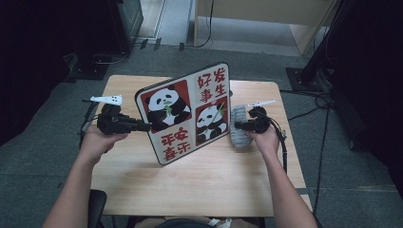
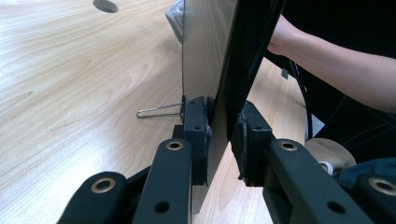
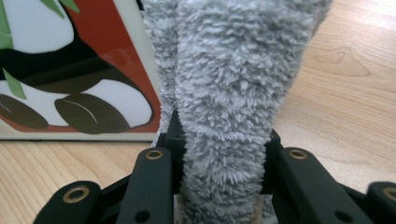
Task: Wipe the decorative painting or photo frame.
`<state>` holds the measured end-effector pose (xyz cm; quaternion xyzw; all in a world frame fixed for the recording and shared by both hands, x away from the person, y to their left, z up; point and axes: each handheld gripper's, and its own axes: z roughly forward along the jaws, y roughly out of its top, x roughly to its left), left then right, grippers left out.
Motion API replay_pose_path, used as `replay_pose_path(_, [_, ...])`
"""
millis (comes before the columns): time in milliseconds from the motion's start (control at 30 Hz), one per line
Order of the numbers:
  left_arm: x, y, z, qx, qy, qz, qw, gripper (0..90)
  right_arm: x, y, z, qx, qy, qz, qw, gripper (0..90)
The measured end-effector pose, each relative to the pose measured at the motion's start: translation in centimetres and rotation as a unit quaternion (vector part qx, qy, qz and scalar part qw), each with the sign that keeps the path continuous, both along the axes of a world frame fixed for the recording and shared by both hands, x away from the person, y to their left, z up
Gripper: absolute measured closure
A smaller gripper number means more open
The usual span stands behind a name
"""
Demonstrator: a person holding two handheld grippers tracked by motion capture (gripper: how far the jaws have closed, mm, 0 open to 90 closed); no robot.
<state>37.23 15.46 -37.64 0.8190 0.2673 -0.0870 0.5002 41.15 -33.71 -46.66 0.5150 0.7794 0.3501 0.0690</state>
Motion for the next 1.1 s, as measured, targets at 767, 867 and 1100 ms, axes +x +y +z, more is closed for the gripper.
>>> replay_pose_path(767, [0.0,0.1,0.0,0.001,0.002,0.002,1.0000,77.0,0.7,-5.0,0.3,-0.002,-0.029,-0.078,0.9966,67.7])
replay_pose_path(867, [0.0,0.1,-0.1,-0.001,0.002,0.002,1.0000,77.0,1.2,-5.4,-0.3,-0.001,-0.030,-0.086,0.9958,67.6])
replay_pose_path(1100, [0.0,0.1,0.0,0.001,0.002,0.002,1.0000,76.9,1.8,-5.8,-1.8,-0.010,-0.018,-0.101,0.9947,65.0])
